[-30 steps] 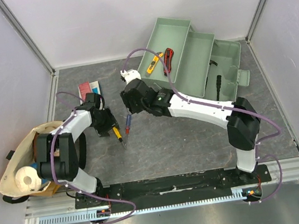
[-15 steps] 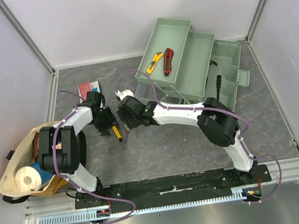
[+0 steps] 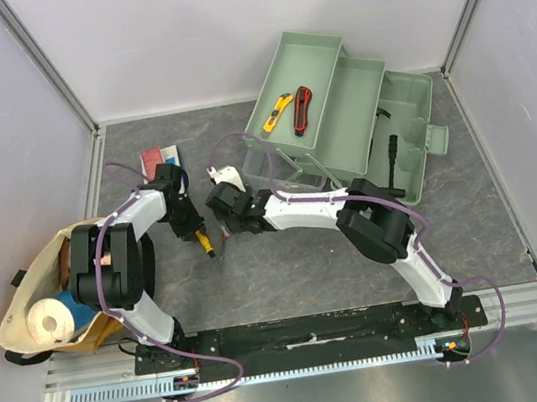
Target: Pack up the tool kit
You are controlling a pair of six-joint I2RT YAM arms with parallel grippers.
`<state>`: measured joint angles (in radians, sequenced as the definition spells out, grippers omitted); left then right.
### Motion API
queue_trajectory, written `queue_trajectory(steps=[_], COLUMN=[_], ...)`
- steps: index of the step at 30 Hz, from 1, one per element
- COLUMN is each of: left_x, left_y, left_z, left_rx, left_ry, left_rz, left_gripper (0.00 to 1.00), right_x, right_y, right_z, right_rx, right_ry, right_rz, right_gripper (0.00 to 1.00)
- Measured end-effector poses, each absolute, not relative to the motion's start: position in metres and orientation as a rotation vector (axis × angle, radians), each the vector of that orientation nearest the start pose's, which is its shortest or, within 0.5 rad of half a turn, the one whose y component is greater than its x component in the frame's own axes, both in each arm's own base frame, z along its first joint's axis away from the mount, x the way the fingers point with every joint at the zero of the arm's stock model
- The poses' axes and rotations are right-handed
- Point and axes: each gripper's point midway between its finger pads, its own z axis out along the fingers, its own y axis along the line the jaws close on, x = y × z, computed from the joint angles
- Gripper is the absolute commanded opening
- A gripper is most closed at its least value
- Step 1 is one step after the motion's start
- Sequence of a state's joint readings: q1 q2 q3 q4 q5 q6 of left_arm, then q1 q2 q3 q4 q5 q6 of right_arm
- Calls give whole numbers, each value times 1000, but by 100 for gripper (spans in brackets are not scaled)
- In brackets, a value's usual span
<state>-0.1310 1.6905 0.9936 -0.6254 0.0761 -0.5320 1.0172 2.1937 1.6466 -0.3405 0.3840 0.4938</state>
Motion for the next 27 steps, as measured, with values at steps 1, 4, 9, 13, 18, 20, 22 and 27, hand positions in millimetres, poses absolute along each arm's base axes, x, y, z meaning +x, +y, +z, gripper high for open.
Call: queue_trajectory(steps=[1,4,9,13,18,20,22,27], left_x=[296,296,286,279,288,296,306,317], left_y=[-73,-77,-90,-92,-92,-96,-104,-135], left_z=[15,17,18,27,79,118,165,280], left_rx=[-569,-543,-431,-390,-381,-366,-341,-211], left_ry=[2868,2864,2864,2849,2694,2594,2471,2204], left_rz=[-215,-196,-130,-105,-177,-242,-330,-556], left_gripper=[14,2,2,2,2,2,2,2], right_x=[324,324,321,312,296,286,276,248], right_y=[434,434,427,417,405,396,384,332], right_z=[40,42,45,68,139,173,208,282], right_rx=[-448,-421,-402,-398,-359,-341,-318,-239], right_ry=[2338,2317,2294,2268,2183,2142,2095,1963], right_rz=[235,203,168,183,311,385,457,594], right_gripper=[69,69,70,71,72,73,73,75])
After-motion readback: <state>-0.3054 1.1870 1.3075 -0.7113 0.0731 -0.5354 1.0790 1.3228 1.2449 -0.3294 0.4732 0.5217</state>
